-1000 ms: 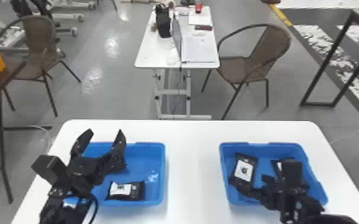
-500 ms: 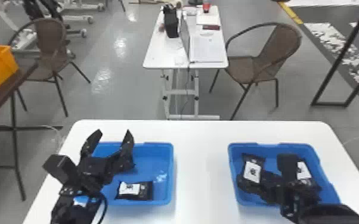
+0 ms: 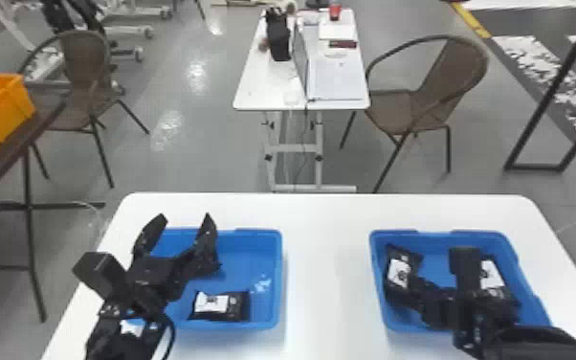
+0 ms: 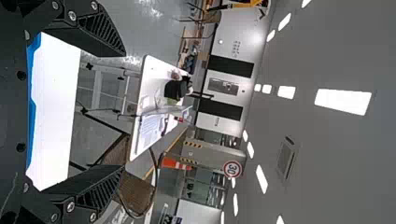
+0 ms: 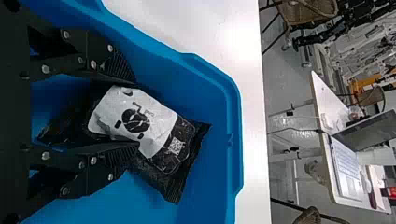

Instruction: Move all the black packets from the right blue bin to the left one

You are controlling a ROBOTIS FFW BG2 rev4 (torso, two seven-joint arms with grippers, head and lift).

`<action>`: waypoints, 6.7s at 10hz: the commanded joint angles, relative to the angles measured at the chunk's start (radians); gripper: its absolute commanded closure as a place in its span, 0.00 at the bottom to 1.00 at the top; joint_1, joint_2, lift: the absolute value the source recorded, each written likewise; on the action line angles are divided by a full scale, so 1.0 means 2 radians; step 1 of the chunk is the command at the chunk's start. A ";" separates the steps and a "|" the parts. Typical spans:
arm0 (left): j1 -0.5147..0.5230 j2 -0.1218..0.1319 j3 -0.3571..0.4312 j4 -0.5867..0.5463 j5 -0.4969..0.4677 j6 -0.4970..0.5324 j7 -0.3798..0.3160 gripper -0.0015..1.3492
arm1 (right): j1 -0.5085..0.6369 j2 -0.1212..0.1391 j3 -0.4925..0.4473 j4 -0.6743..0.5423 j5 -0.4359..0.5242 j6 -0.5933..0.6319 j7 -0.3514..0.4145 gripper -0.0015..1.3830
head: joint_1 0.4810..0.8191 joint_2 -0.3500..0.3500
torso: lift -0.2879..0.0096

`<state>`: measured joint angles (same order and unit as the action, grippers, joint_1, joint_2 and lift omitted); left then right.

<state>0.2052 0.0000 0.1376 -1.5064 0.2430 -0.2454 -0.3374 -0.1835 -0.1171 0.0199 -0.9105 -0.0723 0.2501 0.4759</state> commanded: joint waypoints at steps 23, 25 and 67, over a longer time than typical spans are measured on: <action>-0.077 0.007 -0.078 -0.042 0.153 0.229 -0.051 0.19 | -0.113 -0.093 0.336 -0.248 -0.099 -0.010 0.054 0.89 | 0.63 0.77 | 0.97; -0.074 0.007 -0.074 -0.056 0.157 0.271 -0.051 0.60 | -0.112 -0.091 0.335 -0.247 -0.099 -0.012 0.055 0.89 | 0.63 0.75 | 0.97; -0.003 -0.001 -0.005 0.038 0.037 0.003 0.017 0.14 | 0.075 0.016 -0.115 -0.092 0.043 -0.016 -0.177 0.06 | 0.63 0.35 | 0.97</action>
<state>0.1989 0.0000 0.1256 -1.4313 0.3155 -0.2407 -0.3037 -0.0329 -0.0823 -0.2102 -1.1021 0.0218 0.2198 0.1202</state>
